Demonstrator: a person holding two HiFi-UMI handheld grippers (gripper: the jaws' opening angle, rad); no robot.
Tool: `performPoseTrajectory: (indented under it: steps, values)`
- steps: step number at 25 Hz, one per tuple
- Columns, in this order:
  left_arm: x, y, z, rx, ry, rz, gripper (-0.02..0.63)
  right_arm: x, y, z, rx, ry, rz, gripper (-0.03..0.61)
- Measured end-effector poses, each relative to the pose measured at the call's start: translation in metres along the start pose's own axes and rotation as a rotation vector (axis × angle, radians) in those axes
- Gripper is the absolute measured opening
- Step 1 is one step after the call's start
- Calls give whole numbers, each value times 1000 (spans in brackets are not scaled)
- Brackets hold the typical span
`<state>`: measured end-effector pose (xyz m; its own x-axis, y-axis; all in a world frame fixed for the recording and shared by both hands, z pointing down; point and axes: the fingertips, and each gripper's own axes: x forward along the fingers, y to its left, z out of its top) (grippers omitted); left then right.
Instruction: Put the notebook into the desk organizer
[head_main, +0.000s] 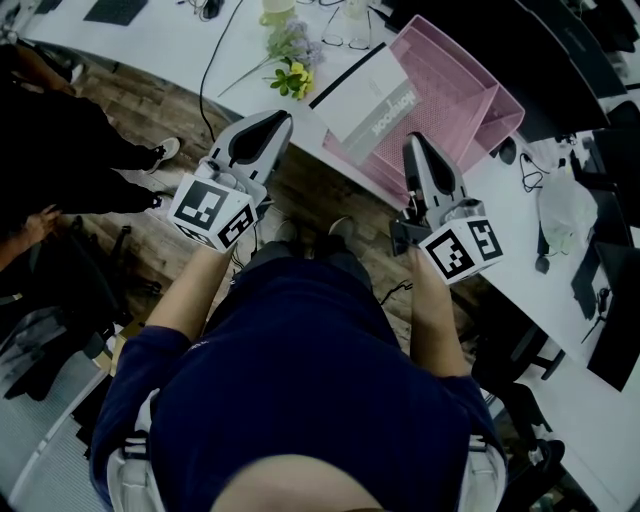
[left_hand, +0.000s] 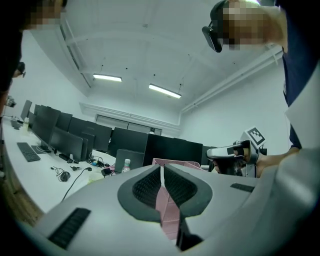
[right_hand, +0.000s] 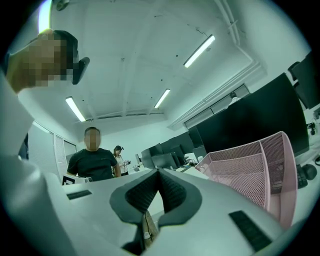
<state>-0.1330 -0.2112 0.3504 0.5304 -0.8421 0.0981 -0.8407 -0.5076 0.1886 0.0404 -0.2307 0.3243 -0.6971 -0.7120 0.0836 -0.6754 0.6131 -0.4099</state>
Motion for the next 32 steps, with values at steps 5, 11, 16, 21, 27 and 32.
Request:
performPoseTrajectory:
  steps: [5,11,16,21,27,32]
  values:
    - [0,-3,4,13,-2,-24,36,1,3,0,-2,-3,1,5]
    - [2,-7,8,29,-2,-44,31,0,5,0,-8,-6,-1,5]
    - [4,-8,8,28,4,-50,31,-1,3,-1,-3,-6,-4,5]
    - [6,-8,9,22,4,-54,30,-1,2,-2,-3,-5,-5,5]
    - [8,-9,9,26,6,-55,29,1,1,-3,-10,2,-1,5]
    - [11,-9,9,24,6,-55,31,2,-1,-2,-13,7,2,3]
